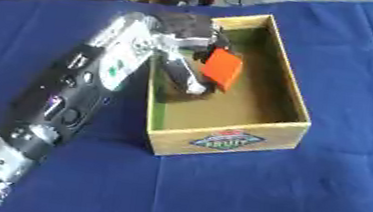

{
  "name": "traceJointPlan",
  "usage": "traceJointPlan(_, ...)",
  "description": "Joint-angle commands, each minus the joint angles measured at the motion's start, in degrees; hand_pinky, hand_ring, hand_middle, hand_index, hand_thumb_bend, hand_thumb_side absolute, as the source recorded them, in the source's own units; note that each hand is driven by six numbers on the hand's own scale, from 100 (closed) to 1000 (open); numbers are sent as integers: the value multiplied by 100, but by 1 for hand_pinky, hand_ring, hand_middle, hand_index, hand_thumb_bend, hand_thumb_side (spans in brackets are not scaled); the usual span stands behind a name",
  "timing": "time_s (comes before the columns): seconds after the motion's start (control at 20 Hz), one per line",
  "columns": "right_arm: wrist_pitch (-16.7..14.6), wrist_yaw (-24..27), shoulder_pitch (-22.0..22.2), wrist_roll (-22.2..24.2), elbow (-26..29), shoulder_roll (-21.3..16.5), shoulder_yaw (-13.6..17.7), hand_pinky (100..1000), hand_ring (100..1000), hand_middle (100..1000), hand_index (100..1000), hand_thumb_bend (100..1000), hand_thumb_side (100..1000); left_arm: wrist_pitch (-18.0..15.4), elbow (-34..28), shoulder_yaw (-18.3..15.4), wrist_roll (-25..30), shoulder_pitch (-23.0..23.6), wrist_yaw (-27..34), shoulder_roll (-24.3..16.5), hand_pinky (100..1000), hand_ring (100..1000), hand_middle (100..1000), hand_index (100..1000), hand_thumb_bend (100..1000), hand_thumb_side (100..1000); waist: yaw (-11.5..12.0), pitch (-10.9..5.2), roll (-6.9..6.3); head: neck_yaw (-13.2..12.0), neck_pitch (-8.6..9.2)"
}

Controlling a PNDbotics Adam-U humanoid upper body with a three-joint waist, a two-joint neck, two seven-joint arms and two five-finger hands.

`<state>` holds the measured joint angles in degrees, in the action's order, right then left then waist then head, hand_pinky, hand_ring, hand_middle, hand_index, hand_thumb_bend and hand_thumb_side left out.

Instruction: Pick up objects on the table and place them in the box.

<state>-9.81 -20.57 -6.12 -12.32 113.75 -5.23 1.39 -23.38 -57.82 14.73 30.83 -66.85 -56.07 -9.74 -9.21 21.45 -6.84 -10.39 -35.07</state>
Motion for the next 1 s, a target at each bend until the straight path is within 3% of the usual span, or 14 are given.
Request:
traceJointPlan(0.05,5,-19,-56,9,84,0,2,828,963,682,941,100,991,-199,35,-3,114,-91,42,-3,490,682,669,899,100,631,-8,-104,31,-11,51)
traceJointPlan(0.15,9,-14,-58,13,84,-1,4,828,963,682,940,100,991,-311,71,-26,227,-91,89,1,551,762,762,981,100,737,-5,-109,31,-14,44)
traceJointPlan(0.2,8,-11,-58,16,84,-2,3,829,963,682,940,100,991,-353,71,-41,260,-95,104,-3,642,838,850,1000,100,833,-2,-112,32,-14,39)
traceJointPlan(0.3,9,-6,-54,22,84,-3,4,829,963,682,940,100,992,-428,24,-71,251,-104,86,-22,752,918,939,1000,101,961,5,-118,34,-13,31)
traceJointPlan(0.35,10,-4,-53,25,84,-3,5,829,963,682,940,100,991,-445,-15,-87,207,-106,41,-34,761,925,950,1000,124,972,7,-121,35,-14,30)
traceJointPlan(0.45,10,2,-51,28,84,-6,5,829,963,682,940,100,991,-413,-113,-126,42,-114,-120,-70,795,951,990,1000,215,974,14,-129,40,-15,22)
traceJointPlan(0.8,7,14,-35,37,84,-11,10,829,963,682,939,100,991,-214,-397,-148,-713,-85,-603,-120,798,952,991,1000,219,944,38,-147,51,8,10)
traceJointPlan(0.85,9,18,-25,39,84,-9,10,828,963,682,939,100,991,-222,-423,-176,-758,-113,-603,-123,784,938,971,1000,163,884,56,-165,67,22,-4)
traceJointPlan(1.0,3,30,-14,38,84,-17,16,828,963,682,939,100,991,-276,-715,-300,-928,-170,-460,-205,787,940,972,1000,187,835,90,-180,80,68,-6)
